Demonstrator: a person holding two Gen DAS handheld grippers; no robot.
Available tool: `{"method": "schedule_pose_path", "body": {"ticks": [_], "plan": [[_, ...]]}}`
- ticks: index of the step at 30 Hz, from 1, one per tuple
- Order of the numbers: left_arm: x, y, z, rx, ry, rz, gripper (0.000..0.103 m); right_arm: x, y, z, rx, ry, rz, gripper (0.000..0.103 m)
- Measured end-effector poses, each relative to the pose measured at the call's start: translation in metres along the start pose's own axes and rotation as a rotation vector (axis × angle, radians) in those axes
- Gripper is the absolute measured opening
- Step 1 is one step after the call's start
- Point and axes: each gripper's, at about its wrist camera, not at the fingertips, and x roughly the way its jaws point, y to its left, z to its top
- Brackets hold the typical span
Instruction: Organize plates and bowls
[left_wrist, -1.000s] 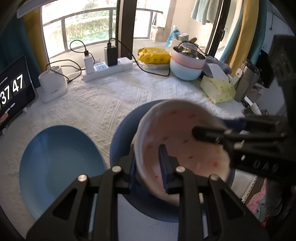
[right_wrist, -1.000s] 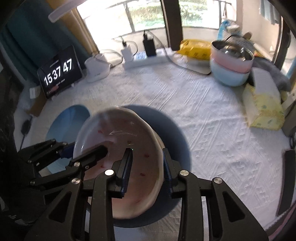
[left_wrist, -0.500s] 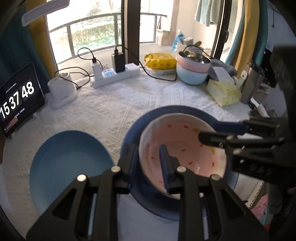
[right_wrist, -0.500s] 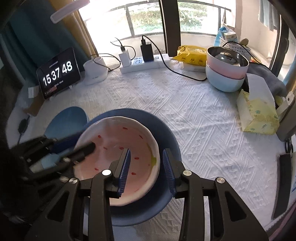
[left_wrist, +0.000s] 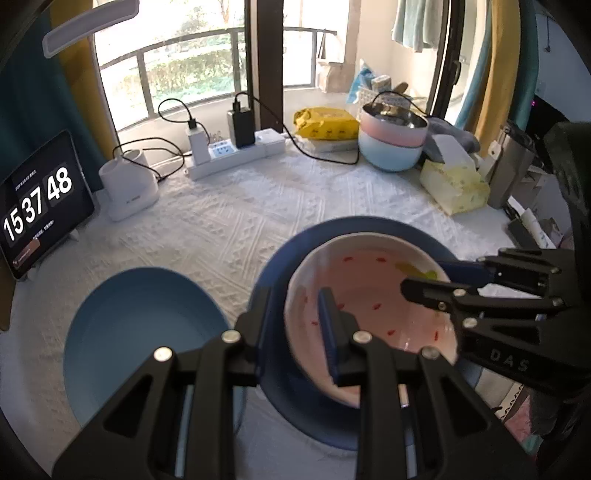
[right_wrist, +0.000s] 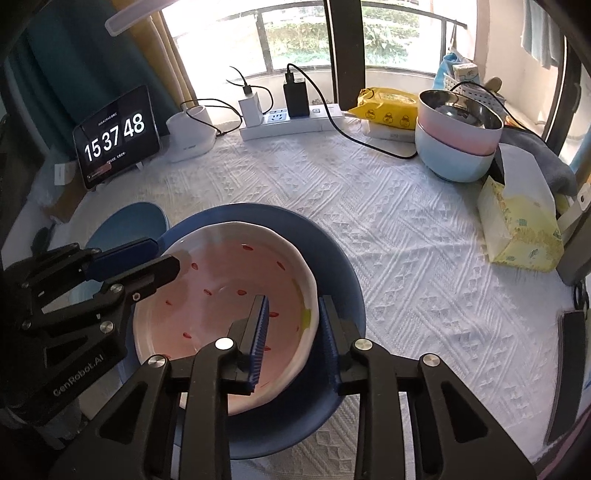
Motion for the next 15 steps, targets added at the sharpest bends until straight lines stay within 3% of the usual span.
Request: {"method": "schedule_pose_path", "body": {"ticks": [15], "plan": [[-0.017,-0.002,-0.004,-0.016,-0.029,0.004,0.03,-0.015,0.0,-0.005,0.025,-0.019,-0.016,0.03]]}}
